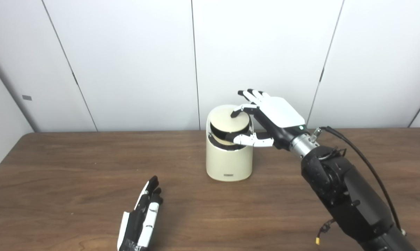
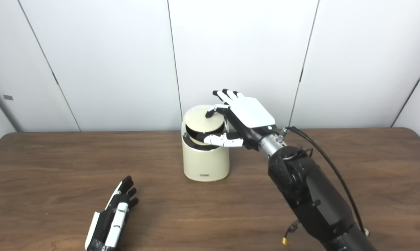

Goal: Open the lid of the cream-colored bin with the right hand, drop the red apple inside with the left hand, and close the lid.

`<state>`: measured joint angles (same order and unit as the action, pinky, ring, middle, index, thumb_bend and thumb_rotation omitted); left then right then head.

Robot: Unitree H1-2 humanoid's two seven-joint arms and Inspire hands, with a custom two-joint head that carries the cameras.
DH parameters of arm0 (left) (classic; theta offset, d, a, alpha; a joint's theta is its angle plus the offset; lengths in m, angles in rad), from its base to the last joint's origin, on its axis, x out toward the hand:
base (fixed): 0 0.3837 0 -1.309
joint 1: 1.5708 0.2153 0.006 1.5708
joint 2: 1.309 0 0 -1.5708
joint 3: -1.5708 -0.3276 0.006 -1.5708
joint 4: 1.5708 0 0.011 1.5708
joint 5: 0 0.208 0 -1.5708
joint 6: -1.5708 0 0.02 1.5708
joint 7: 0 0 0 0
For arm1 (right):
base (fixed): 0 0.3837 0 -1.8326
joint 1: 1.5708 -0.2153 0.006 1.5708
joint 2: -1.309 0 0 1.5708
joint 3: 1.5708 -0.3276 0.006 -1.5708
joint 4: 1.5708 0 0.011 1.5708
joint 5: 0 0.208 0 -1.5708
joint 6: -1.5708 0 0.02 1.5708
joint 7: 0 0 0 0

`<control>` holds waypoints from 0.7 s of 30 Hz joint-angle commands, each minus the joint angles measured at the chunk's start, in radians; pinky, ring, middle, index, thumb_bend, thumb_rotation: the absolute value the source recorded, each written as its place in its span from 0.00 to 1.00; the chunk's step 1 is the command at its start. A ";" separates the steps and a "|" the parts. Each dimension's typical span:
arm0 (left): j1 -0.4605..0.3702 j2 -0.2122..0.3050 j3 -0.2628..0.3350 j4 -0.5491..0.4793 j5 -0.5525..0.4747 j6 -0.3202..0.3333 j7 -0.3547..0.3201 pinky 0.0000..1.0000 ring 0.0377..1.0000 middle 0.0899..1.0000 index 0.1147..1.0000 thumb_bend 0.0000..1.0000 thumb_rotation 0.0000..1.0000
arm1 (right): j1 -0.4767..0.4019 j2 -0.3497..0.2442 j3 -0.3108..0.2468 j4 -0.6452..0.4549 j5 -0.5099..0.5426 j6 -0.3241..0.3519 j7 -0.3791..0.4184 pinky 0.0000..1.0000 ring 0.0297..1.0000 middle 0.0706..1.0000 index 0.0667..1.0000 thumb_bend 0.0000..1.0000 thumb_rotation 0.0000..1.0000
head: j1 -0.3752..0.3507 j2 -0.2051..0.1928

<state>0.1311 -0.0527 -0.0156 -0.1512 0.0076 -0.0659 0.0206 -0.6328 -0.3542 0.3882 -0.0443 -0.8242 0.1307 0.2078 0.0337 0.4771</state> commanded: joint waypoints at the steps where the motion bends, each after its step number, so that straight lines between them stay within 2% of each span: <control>1: 0.018 -0.031 -0.009 0.039 0.003 -0.030 0.014 0.90 0.94 0.95 0.95 0.45 0.81 | -0.027 -0.012 0.001 -0.039 -0.043 -0.028 -0.012 1.00 1.00 0.97 0.67 0.53 0.95 | 0.001 0.001; 4: 0.016 -0.040 -0.004 0.045 0.004 -0.047 0.031 0.90 0.94 0.95 0.94 0.44 0.86 | -0.028 -0.021 0.017 -0.050 -0.121 -0.040 -0.013 1.00 1.00 0.96 0.67 0.55 0.99 | 0.001 0.001; 9: 0.015 -0.046 -0.001 0.049 0.004 -0.055 0.036 0.90 0.94 0.95 0.94 0.45 0.88 | -0.024 -0.033 0.035 -0.077 -0.220 -0.050 0.010 1.00 1.00 0.97 0.68 0.54 0.94 | 0.003 0.001; 12: 0.015 -0.048 0.001 0.047 0.003 -0.050 0.039 0.89 0.93 0.94 0.93 0.45 0.88 | -0.018 -0.037 0.033 -0.083 -0.246 -0.069 0.019 1.00 1.00 0.97 0.69 0.54 0.92 | 0.002 0.003; 21: 0.016 -0.044 -0.002 0.047 0.006 -0.054 0.041 0.90 0.93 0.94 0.93 0.44 0.85 | 0.003 -0.034 0.016 -0.089 -0.282 -0.103 0.031 1.00 1.00 0.97 0.69 0.55 0.96 | 0.003 0.012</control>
<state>0.1293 -0.0886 -0.0112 -0.1434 0.0074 -0.0920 0.0599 -0.6033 -0.3737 0.4203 -0.1027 -1.0968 0.0366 0.2409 0.0368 0.4878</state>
